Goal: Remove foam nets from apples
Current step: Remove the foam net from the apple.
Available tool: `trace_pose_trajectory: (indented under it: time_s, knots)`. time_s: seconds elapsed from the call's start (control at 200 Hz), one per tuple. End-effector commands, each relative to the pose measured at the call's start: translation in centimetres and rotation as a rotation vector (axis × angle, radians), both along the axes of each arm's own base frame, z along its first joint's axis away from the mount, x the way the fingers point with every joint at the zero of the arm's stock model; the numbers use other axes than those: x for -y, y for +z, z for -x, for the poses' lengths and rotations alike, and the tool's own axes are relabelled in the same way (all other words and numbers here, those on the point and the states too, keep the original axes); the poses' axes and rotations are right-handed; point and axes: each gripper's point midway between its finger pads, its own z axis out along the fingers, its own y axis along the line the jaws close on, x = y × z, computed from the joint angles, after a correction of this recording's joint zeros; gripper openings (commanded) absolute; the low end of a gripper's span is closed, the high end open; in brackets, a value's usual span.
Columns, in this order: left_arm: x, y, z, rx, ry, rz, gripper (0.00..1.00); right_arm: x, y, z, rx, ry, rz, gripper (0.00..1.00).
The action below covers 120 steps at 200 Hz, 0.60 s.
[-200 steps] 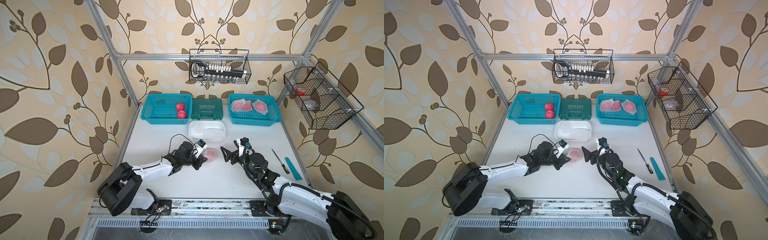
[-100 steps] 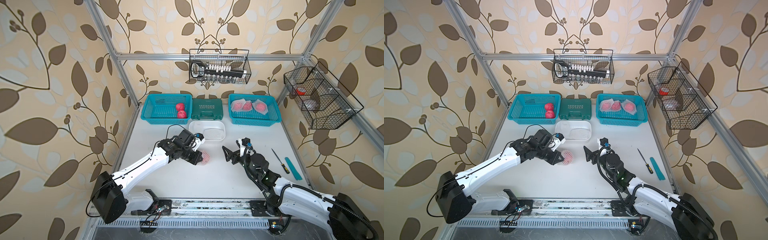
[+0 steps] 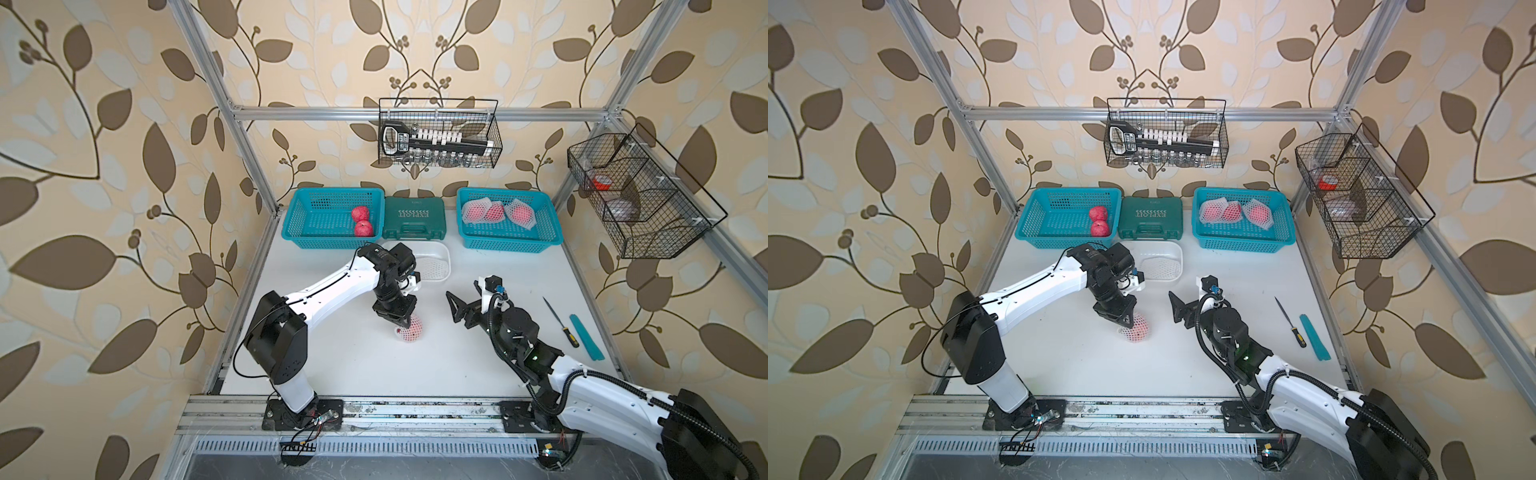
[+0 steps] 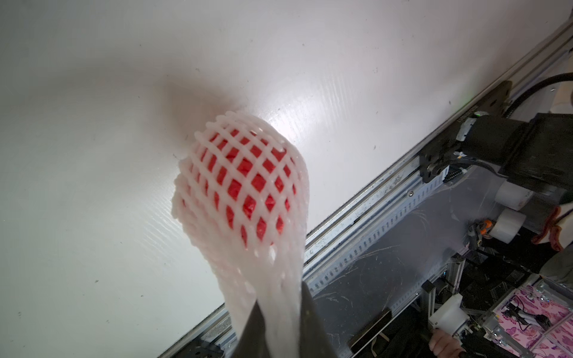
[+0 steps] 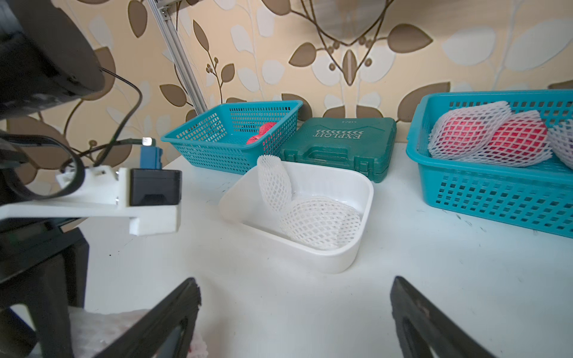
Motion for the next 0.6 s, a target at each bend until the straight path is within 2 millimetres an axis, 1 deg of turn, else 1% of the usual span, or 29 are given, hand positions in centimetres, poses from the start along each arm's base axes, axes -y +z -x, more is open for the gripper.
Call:
trace_pose_trajectory:
  time_s: [0.0, 0.035, 0.095, 0.13, 0.225, 0.305, 0.34, 0.37, 0.435, 0.47, 0.49, 0.545, 0.595]
  knots:
    - [0.1, 1.2, 0.3, 0.017, -0.041, -0.012, 0.20, 0.4, -0.1, 0.0, 0.001, -0.021, 0.007, 0.95]
    - [0.2, 0.9, 0.3, 0.013, -0.044, -0.014, 0.23, 0.5, -0.1, 0.0, 0.002, -0.022, 0.006, 0.95]
    - [0.1, 0.1, 0.1, 0.004, -0.049, -0.040, 0.23, 0.5, -0.1, 0.0, 0.002, -0.023, 0.006, 0.95]
    - [0.1, -0.2, 0.0, 0.006, -0.052, -0.052, 0.26, 0.4, -0.2, 0.0, 0.001, -0.022, 0.007, 0.95]
    - [0.2, -0.9, -0.5, 0.014, -0.053, -0.057, 0.29, 0.4, -0.3, -0.1, -0.003, -0.022, 0.009, 0.95]
    - [0.3, -1.0, -0.7, 0.026, -0.053, -0.058, 0.40, 0.3, -0.4, -0.1, -0.007, -0.021, 0.011, 0.95]
    - [0.3, -1.0, -0.8, 0.034, -0.052, -0.058, 0.41, 0.3, -0.5, -0.2, -0.009, -0.019, 0.013, 0.95]
    - [0.3, -0.9, -0.9, 0.044, -0.052, -0.055, 0.42, 0.3, -0.5, -0.2, -0.009, -0.020, 0.015, 0.95]
    - [0.1, -0.5, -1.3, 0.081, -0.043, -0.054, 0.52, 0.3, -0.5, -0.2, -0.010, -0.021, 0.016, 0.95]
    - [0.1, -0.1, -1.6, 0.108, -0.036, -0.047, 0.53, 0.3, -0.5, -0.2, -0.009, -0.022, 0.016, 0.95]
    - [0.0, 0.3, -1.8, 0.128, -0.034, -0.042, 0.53, 0.3, -0.6, -0.2, -0.010, -0.022, 0.017, 0.95]
    - [0.0, 1.4, -2.4, 0.193, -0.026, -0.022, 0.62, 0.3, -0.5, -0.2, -0.009, -0.022, 0.016, 0.95]
    - [0.1, 2.5, -3.0, 0.260, -0.022, 0.009, 0.66, 0.3, -0.5, -0.2, -0.009, -0.021, 0.016, 0.95]
